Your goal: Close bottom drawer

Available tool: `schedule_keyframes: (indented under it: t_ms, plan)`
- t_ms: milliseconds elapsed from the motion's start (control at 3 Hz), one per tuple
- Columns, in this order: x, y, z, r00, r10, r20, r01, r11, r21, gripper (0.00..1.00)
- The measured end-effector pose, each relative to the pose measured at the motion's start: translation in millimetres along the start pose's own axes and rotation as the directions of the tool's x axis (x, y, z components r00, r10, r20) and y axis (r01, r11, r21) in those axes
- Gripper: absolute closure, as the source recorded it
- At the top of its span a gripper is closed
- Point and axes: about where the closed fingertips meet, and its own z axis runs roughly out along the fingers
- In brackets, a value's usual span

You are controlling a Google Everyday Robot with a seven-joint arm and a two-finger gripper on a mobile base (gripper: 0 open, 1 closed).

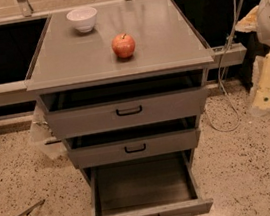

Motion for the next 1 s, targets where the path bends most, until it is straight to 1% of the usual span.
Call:
schedule_keyframes:
  t_ms: [333,667,1000]
  plan:
    - [6,15,34,0.999,-0.006,0.039,0.006,1.0,-0.004,0.0]
    - [24,37,103,0.997,0.023,0.067,-0.021,0.9991,-0.037,0.0]
    - [48,67,186,0.997,0.051,0.063,-0.045,0.9942,-0.098,0.0]
